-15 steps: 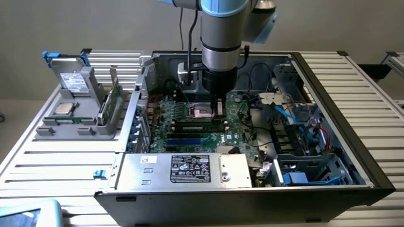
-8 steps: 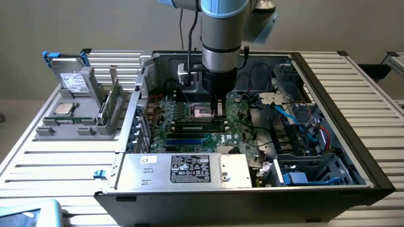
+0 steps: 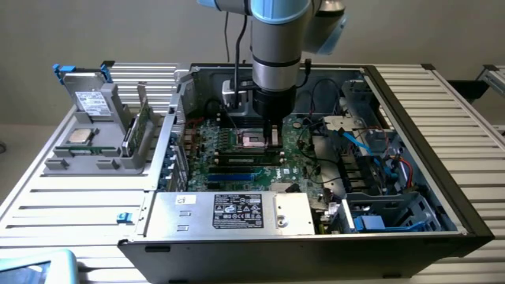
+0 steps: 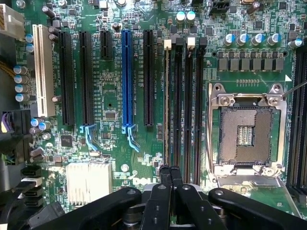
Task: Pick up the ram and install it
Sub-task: 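Press down the ram until it locks into place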
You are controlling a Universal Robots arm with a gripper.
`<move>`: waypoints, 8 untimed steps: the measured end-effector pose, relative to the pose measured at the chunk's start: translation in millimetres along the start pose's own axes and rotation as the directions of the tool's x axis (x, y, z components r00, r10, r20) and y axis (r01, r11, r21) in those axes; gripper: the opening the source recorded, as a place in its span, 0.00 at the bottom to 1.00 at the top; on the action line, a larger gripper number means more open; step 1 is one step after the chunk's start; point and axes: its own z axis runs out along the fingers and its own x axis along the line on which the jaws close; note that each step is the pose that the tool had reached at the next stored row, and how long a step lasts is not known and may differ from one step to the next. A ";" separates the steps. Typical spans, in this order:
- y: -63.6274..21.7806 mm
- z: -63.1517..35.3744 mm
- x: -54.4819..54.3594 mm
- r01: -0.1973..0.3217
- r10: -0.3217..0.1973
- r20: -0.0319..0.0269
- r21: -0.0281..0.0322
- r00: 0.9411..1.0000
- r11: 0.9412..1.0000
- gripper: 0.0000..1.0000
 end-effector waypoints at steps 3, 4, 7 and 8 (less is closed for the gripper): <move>1.2 -3.1 -0.1 -0.001 0.001 0.002 0.001 1.000 1.000 0.11; 2.1 -5.9 0.1 -0.001 0.001 0.001 0.000 1.000 1.000 0.11; 7.8 -9.2 0.5 -0.002 0.002 0.001 0.000 1.000 1.000 0.11; 10.5 -9.3 0.5 -0.002 0.002 0.001 0.000 1.000 1.000 0.11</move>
